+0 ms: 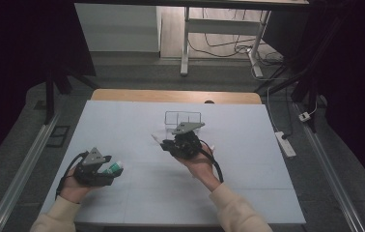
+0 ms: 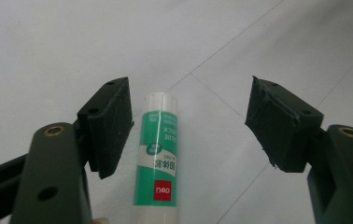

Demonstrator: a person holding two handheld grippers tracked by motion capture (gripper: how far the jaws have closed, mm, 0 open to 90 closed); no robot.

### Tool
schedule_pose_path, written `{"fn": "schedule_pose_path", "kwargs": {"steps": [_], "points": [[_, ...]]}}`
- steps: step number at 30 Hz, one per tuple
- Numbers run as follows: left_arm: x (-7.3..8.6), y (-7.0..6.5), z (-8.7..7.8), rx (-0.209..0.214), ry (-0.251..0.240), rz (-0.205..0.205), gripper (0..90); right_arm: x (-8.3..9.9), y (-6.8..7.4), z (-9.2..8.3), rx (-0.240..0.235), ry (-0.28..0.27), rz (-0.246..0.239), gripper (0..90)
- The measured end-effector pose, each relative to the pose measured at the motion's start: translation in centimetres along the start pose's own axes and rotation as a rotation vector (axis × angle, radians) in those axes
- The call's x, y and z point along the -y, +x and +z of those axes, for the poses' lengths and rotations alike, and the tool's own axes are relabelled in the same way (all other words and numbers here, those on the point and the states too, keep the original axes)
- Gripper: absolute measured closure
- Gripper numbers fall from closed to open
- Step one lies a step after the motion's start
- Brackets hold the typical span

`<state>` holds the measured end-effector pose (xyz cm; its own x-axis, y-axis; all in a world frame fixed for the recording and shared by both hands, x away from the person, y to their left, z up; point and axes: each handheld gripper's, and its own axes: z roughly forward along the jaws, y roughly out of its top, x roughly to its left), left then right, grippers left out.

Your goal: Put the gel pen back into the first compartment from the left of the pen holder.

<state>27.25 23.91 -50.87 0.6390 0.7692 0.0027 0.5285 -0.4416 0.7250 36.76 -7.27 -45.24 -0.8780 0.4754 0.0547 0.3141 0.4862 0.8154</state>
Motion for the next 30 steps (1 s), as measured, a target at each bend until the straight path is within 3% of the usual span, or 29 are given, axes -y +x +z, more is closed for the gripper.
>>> {"fn": "schedule_pose_path", "kwargs": {"steps": [13,30], "points": [[0.0,0.0,-0.1,0.002,-0.006,0.008,30.9,-0.5,-1.2,-2.0,-0.001,-0.094,0.041,78.8],[0.0,-0.1,-0.1,0.003,-0.006,0.011,30.8,-0.6,-2.7,-3.7,0.050,-0.186,0.073,78.8]]}}
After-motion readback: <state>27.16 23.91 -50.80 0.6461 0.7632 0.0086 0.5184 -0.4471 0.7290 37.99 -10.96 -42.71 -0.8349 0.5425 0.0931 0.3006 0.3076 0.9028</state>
